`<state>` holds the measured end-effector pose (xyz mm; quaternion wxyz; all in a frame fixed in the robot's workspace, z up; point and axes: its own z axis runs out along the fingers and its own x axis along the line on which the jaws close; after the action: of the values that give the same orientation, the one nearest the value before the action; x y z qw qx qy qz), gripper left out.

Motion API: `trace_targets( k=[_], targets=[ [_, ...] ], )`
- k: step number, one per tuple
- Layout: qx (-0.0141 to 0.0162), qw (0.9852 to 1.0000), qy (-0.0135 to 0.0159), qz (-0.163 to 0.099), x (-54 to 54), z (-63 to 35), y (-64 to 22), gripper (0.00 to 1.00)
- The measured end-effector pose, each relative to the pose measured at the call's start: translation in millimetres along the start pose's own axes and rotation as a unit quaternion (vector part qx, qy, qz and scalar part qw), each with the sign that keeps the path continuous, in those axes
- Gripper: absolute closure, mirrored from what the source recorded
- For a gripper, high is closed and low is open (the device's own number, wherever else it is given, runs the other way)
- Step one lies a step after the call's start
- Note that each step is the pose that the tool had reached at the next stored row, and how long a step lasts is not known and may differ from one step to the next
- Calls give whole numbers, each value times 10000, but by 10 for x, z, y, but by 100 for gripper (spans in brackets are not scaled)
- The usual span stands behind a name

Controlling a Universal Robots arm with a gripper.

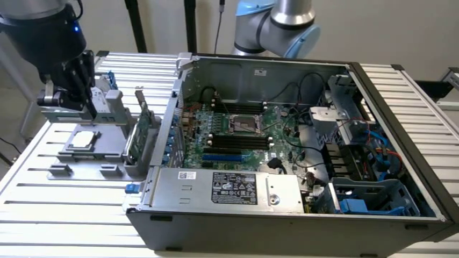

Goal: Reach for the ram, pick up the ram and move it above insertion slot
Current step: 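Pick up the ram and move it above insertion slot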

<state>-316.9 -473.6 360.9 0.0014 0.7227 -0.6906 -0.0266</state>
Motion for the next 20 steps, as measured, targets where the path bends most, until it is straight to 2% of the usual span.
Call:
trace_targets(
  k=[11,16,20],
  targets=[
    [-7,10000,-19,-1,-9,-352,-388,87],
    [-9,10000,-44,-2,-24,-398,-543,87],
    [-7,10000,-94,-4,-51,-401,-650,87]
  ],
)
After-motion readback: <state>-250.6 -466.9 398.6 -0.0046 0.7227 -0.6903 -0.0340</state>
